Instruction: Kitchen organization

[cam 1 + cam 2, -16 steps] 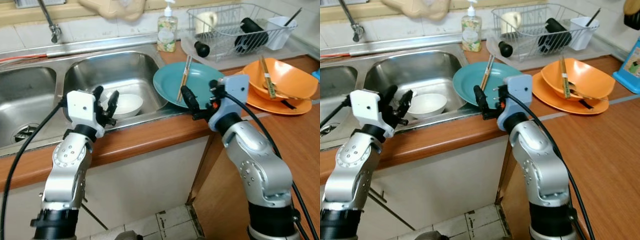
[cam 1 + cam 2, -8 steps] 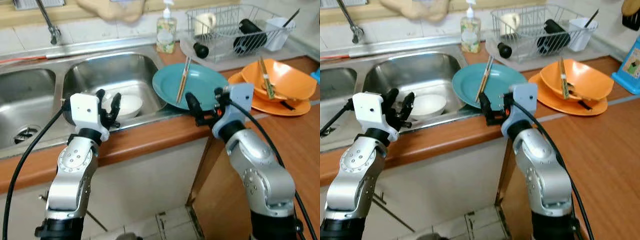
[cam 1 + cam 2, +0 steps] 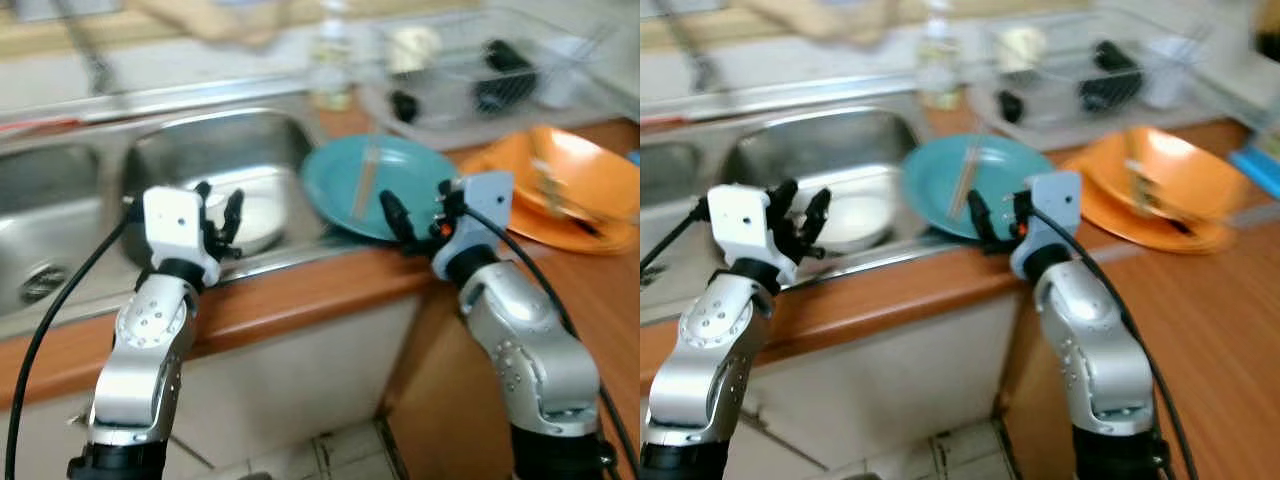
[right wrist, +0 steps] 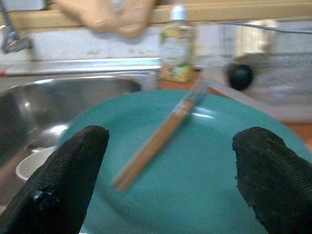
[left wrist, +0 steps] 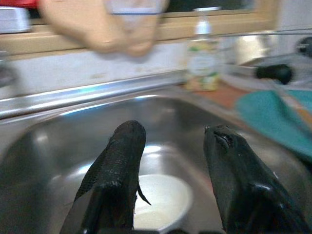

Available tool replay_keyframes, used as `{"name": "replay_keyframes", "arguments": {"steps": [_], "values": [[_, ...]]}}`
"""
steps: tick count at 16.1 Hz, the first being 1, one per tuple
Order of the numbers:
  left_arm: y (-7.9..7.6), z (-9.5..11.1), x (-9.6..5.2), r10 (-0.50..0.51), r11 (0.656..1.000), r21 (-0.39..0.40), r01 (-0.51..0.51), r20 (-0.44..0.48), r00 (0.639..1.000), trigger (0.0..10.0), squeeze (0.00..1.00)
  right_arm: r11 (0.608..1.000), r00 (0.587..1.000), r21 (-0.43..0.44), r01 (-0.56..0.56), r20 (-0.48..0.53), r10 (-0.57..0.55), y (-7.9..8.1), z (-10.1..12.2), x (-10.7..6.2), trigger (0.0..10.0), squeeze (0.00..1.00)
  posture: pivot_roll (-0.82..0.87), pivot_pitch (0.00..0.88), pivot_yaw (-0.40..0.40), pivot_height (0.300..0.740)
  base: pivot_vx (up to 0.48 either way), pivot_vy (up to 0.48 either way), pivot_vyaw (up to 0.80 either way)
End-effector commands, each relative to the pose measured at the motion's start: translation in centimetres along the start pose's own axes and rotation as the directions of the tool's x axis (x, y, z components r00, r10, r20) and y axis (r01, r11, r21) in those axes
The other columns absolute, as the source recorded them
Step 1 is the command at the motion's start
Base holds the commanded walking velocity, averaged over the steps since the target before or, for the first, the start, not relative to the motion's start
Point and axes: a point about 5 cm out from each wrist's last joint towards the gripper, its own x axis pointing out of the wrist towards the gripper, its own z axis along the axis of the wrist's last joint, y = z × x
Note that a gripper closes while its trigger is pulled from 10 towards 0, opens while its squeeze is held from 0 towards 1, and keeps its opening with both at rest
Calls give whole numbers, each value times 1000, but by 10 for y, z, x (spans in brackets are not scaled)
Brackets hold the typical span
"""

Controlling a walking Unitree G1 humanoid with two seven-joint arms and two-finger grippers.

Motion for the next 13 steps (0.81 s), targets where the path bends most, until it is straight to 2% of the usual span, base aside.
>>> {"name": "replay_keyframes", "arguments": {"steps": [1,12,13], "values": [[4,0,-3,19,1000,15,-19,-10,1000,10000,0,999,999,-5,-35,30,35,9,6,1,10000,1000,-2,0,65,740,251,0,538],[5,-2,-6,31,999,17,-31,-28,999,10000,0,996,996,-20,-90,21,91,15,4,2,10000,1000,8,0,61,740,251,0,0],[5,-2,-6,31,999,18,-30,-28,999,10000,0,994,995,-46,-98,19,99,16,5,2,10000,1000,5,0,63,740,251,0,800]]}}
